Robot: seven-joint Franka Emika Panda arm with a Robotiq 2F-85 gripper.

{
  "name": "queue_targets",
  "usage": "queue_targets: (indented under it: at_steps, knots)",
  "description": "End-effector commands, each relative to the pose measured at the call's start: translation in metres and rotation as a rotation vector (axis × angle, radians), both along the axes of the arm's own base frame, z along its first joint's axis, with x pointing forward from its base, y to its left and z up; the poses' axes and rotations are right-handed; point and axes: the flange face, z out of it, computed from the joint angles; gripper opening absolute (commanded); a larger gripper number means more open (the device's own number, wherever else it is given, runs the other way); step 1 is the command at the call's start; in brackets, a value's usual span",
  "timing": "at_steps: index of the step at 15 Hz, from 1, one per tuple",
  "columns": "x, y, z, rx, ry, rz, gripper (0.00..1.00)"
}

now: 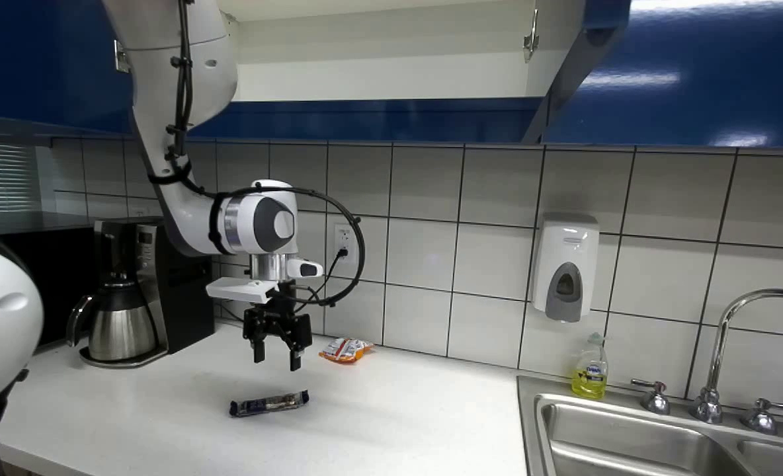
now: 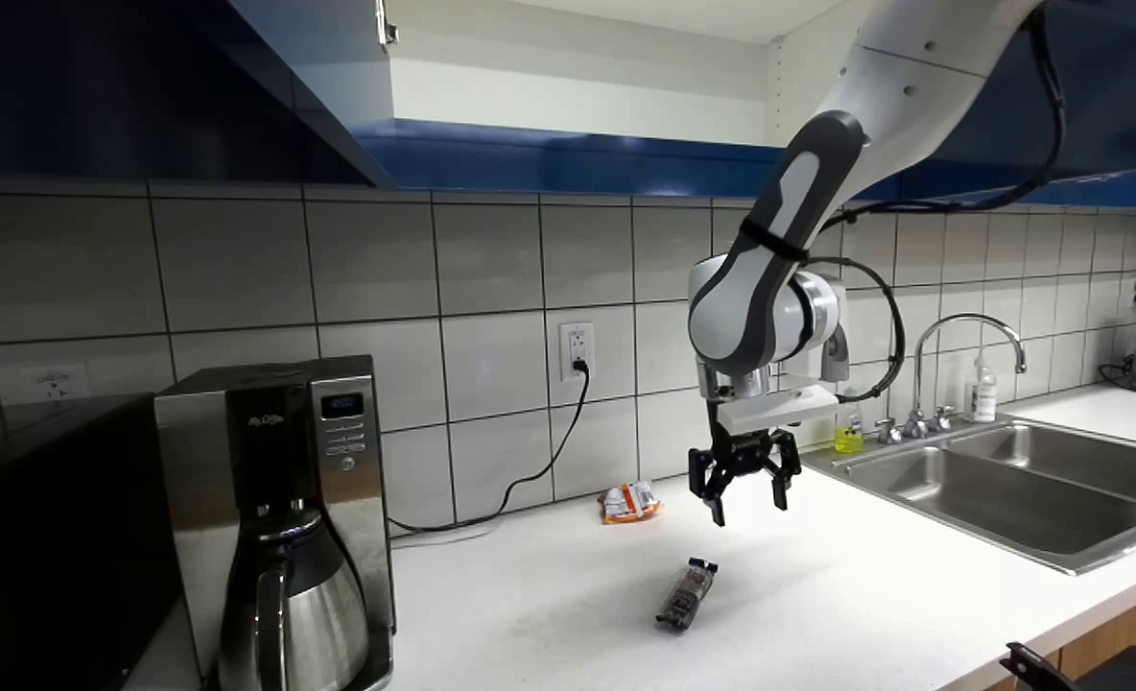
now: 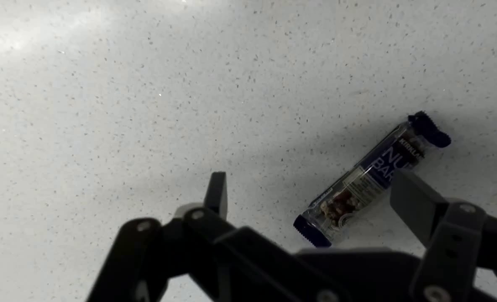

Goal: Pick up the granola bar and place it on the shelf above

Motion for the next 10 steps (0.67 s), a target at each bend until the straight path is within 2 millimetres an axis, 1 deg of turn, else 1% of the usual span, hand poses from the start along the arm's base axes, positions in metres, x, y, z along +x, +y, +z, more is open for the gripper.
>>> queue_targets:
  at_steps: [1,5,10]
  knots:
    - [0.033,0.001,-0.024,-0.023,0.001,-0.008,1.00]
    - [0.055,0.012,-0.043,-0.026,0.014,0.012,1.00]
    - [0.066,0.031,-0.063,-0.029,0.031,0.054,1.00]
